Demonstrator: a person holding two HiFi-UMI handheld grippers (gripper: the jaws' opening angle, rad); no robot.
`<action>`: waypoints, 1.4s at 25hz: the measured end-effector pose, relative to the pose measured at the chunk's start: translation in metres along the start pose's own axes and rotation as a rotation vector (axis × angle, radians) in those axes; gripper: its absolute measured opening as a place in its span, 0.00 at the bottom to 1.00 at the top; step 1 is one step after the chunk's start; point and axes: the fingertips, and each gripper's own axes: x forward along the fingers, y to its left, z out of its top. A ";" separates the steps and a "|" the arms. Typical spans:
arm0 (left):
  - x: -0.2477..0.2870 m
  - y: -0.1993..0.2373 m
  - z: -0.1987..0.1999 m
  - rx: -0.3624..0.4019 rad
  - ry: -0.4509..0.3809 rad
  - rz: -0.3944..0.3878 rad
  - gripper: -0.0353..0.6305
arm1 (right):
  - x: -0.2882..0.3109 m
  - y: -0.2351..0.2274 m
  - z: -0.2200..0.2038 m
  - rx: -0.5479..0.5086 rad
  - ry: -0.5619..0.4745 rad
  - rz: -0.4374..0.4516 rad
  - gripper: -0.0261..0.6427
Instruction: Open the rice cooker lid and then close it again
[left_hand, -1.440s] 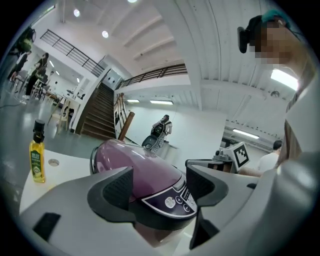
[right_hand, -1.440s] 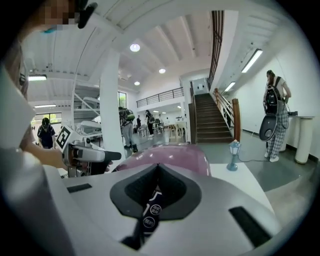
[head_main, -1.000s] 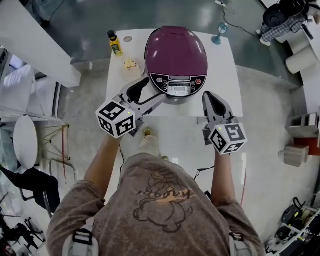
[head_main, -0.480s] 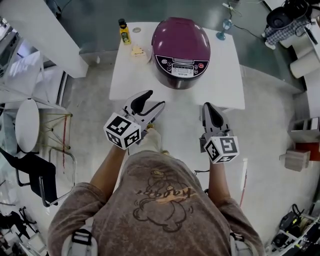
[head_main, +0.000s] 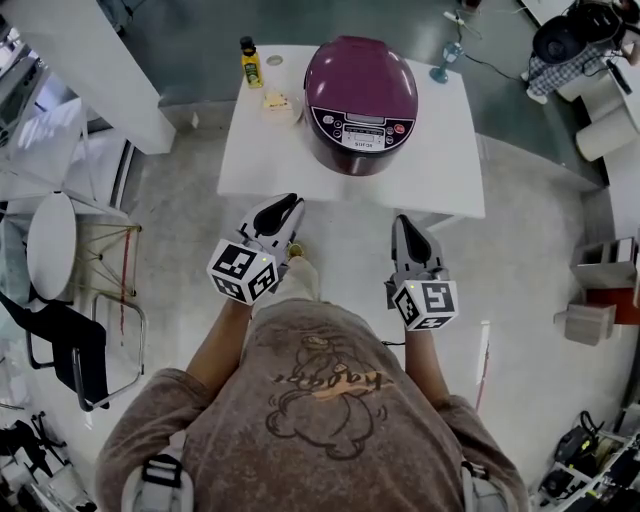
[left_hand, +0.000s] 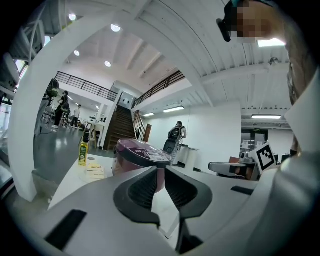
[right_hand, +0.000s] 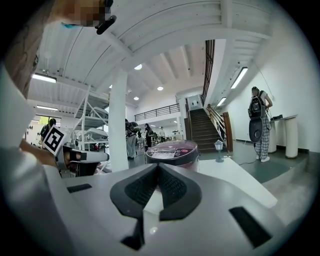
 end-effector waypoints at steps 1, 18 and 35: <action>0.000 0.001 -0.001 0.004 0.002 0.012 0.14 | 0.001 0.001 -0.001 0.001 0.004 0.003 0.04; -0.004 0.008 -0.001 -0.004 0.006 0.077 0.09 | 0.001 0.001 -0.011 0.025 0.032 0.018 0.04; -0.009 0.010 0.003 -0.024 -0.007 0.071 0.09 | 0.001 0.005 -0.011 0.043 0.031 0.015 0.04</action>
